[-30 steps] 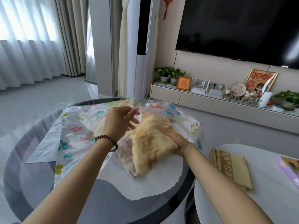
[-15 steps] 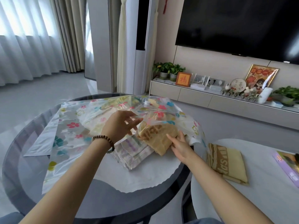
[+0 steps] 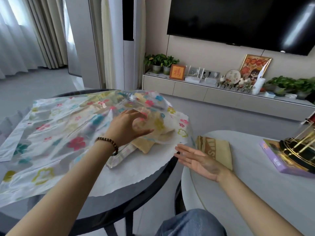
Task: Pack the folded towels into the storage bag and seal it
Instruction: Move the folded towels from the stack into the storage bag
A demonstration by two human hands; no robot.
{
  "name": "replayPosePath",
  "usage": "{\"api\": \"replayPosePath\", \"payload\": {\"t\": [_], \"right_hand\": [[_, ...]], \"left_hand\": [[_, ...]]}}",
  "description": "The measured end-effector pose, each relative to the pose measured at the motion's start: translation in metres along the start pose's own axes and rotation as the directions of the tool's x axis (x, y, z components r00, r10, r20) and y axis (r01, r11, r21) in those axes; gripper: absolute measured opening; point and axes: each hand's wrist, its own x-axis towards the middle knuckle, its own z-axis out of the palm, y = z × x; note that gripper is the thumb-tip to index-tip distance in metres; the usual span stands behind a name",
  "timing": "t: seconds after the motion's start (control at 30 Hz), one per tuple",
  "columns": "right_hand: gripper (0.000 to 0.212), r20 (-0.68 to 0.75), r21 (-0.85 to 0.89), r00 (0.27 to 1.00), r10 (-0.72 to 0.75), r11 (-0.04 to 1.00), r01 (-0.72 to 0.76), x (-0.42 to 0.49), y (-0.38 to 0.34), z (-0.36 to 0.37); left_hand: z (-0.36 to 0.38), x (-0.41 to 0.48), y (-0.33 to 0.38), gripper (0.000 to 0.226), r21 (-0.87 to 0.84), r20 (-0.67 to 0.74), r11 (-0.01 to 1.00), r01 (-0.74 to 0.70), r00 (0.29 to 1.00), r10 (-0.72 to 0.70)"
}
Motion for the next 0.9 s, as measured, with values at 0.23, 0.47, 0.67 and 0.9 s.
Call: {"api": "replayPosePath", "payload": {"t": [0.23, 0.47, 0.67, 0.9], "right_hand": [[0.045, -0.48, -0.17, 0.866, -0.143, 0.983, 0.068, -0.015, -0.016, -0.097], [0.052, -0.698, -0.1, 0.716, -0.008, 0.991, -0.086, -0.005, -0.013, -0.166], [0.051, -0.712, 0.021, 0.684, 0.159, 0.979, -0.205, 0.011, -0.011, -0.175], [0.038, -0.645, -0.103, 0.762, -0.056, 0.995, -0.015, 0.007, -0.047, -0.13]], "left_hand": [[0.072, 0.039, 0.064, 0.062, 0.004, 0.143, 0.997, -0.072, 0.987, 0.071], [0.122, 0.061, 0.084, 0.066, -0.021, 0.266, 0.998, -0.057, 0.962, 0.06], [0.134, 0.067, 0.078, 0.07, -0.014, 0.266, 1.0, -0.016, 0.964, 0.02], [0.126, 0.06, 0.08, 0.07, -0.116, 0.261, 0.991, 0.062, 0.965, -0.029]]}}
